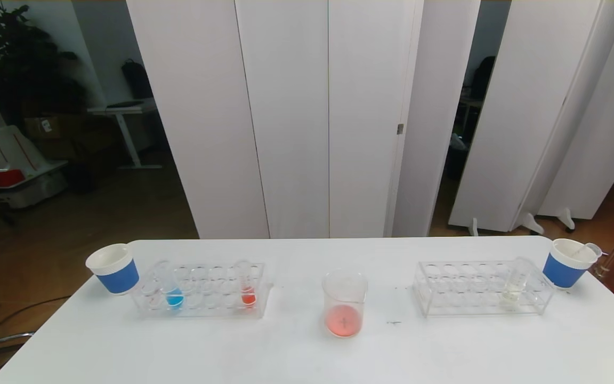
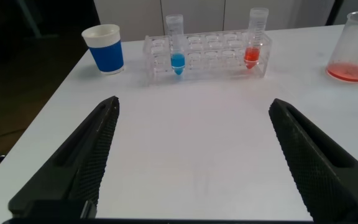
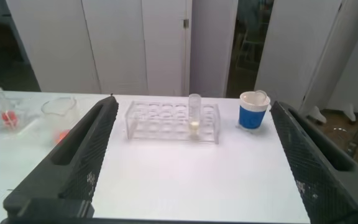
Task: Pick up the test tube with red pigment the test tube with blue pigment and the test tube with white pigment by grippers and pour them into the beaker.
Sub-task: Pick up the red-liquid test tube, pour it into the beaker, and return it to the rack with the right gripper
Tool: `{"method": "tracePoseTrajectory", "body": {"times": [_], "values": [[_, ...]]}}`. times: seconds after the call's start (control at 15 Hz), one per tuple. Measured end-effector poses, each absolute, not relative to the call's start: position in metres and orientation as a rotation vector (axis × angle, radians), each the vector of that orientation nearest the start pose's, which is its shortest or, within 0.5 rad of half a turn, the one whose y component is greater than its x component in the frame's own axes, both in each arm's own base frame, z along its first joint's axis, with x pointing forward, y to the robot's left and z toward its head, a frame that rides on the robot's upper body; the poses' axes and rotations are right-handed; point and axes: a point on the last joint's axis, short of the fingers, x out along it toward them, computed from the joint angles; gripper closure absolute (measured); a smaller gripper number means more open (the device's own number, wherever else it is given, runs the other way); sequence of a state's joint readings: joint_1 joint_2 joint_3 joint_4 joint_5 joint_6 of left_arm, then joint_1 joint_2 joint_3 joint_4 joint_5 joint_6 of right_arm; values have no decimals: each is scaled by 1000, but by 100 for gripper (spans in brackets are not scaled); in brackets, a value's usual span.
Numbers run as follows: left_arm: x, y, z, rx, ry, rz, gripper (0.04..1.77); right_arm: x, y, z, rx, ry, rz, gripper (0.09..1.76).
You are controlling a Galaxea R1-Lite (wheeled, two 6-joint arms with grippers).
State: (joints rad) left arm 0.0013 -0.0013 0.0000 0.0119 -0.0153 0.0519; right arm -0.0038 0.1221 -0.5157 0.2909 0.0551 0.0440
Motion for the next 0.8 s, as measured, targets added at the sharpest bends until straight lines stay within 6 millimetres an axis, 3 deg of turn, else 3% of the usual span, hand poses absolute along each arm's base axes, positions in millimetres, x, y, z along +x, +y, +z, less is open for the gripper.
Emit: {"method": "tracePoseTrajectory", "body": {"times": [0.4,0.8], "values": [[-23,0,74,51,11,-14,9,-38,1,112,60,24,44,10],[-23,0,74,52,11,-15,9,-30,1,88,60,24,43,10]]}}
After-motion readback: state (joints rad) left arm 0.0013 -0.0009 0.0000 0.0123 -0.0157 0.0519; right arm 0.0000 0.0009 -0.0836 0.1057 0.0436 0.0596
